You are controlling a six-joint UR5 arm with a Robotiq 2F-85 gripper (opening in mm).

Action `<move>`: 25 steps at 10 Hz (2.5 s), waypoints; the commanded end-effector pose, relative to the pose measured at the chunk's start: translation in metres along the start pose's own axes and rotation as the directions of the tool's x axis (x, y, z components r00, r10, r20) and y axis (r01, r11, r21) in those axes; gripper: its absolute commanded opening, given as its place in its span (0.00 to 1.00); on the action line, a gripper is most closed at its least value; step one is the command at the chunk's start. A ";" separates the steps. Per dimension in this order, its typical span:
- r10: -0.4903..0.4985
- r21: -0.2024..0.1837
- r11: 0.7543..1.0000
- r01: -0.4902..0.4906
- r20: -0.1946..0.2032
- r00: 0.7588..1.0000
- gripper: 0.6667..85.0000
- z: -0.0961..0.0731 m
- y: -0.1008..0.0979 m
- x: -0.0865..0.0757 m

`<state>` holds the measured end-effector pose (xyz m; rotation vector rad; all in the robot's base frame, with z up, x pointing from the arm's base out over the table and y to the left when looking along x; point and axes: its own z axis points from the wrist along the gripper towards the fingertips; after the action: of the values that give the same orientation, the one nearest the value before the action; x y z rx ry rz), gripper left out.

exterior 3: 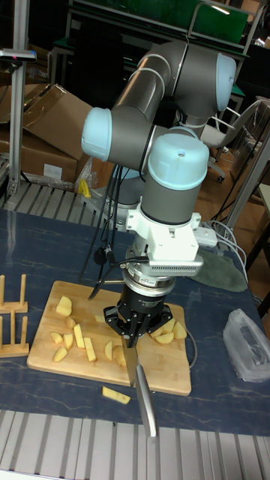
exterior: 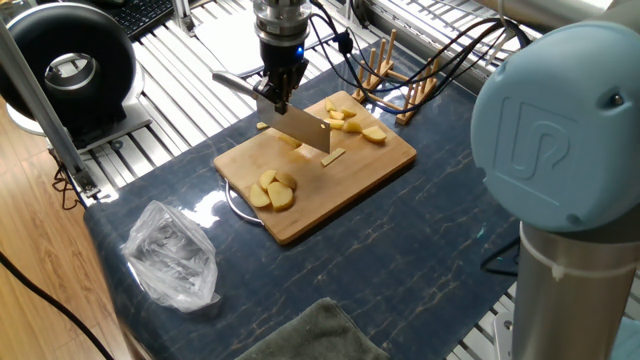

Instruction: Chop the potatoes

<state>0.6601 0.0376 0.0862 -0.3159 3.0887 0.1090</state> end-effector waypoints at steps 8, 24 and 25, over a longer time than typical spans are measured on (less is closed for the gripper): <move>0.011 -0.017 1.000 -0.011 0.006 1.000 0.00 -0.005 0.006 -0.008; 0.009 -0.010 1.000 -0.009 0.009 1.000 0.00 0.000 0.000 -0.009; 0.008 -0.011 1.000 -0.008 0.013 1.000 0.00 0.000 0.000 -0.010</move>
<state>0.6684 0.0380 0.0859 -0.3099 3.0840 0.1112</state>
